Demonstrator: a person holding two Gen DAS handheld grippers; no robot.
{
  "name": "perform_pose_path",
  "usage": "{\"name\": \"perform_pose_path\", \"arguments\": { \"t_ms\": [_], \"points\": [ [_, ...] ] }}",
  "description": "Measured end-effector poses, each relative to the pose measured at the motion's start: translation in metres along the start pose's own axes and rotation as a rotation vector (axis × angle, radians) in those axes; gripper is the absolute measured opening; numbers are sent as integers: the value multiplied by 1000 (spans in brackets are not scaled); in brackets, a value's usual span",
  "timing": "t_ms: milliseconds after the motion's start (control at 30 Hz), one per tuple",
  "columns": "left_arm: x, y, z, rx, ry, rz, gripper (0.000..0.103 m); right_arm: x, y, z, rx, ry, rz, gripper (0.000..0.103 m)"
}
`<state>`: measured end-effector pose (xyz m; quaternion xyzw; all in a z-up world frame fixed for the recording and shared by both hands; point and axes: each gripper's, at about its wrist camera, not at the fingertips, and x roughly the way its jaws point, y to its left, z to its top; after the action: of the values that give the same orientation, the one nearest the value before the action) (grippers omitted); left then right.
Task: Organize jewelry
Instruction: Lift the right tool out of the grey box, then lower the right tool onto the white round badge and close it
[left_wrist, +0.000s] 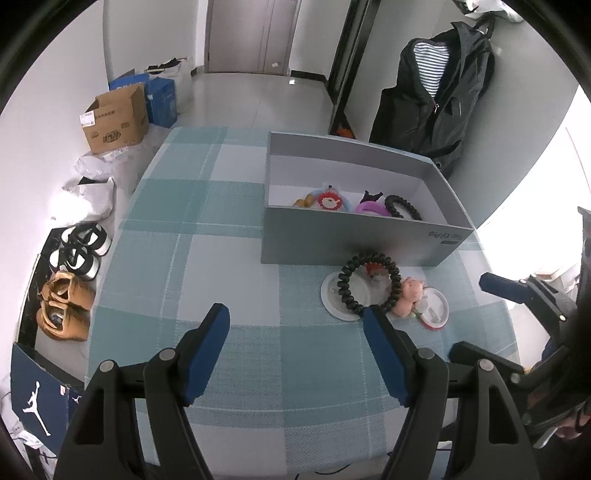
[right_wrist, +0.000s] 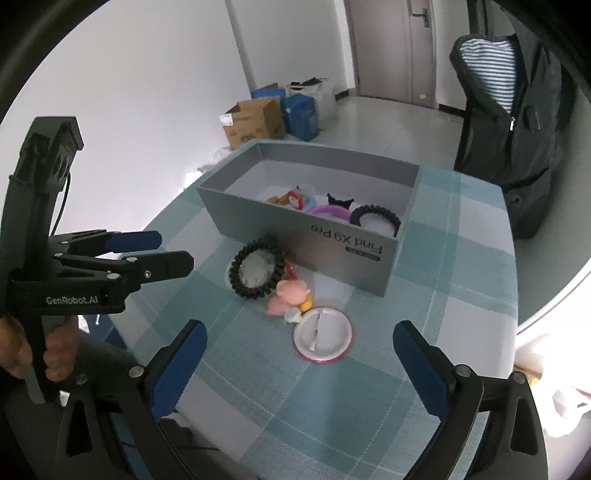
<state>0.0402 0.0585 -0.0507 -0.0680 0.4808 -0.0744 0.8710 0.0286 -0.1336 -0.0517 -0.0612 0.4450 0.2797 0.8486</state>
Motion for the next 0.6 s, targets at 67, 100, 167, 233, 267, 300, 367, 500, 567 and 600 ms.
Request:
{"name": "perform_pose_path", "arguments": {
  "t_ms": [67, 100, 167, 233, 267, 300, 367, 500, 567, 600],
  "points": [
    [1, -2, 0, 5, 3, 2, 71, 4, -1, -1, 2, 14, -10, 93],
    [2, -1, -1, 7, 6, 2, 71, 7, -2, -1, 5, 24, -10, 87],
    [4, -1, -2, 10, 12, 2, 71, 13, -5, -2, 11, 49, -27, 82],
    [5, 0, -4, 12, 19, 3, 71, 17, -7, -3, 7, 59, -39, 78],
    [6, 0, -4, 11, 22, 3, 71, 19, -7, -3, 3, 62, -48, 76],
    [7, 1, -4, 11, 25, 4, 71, 21, -6, -3, -5, 68, -58, 72],
    [8, 2, -4, 10, 27, 4, 71, 23, -2, -4, -23, 78, -72, 66],
    [8, 2, -3, 10, 27, 5, 71, 29, 6, -5, -60, 98, -104, 63],
    [9, 2, -2, 9, 29, 6, 71, 31, 8, -5, -77, 102, -113, 63],
    [9, 2, -2, 9, 29, 5, 71, 31, 10, -5, -87, 102, -118, 62]
  ]
}}
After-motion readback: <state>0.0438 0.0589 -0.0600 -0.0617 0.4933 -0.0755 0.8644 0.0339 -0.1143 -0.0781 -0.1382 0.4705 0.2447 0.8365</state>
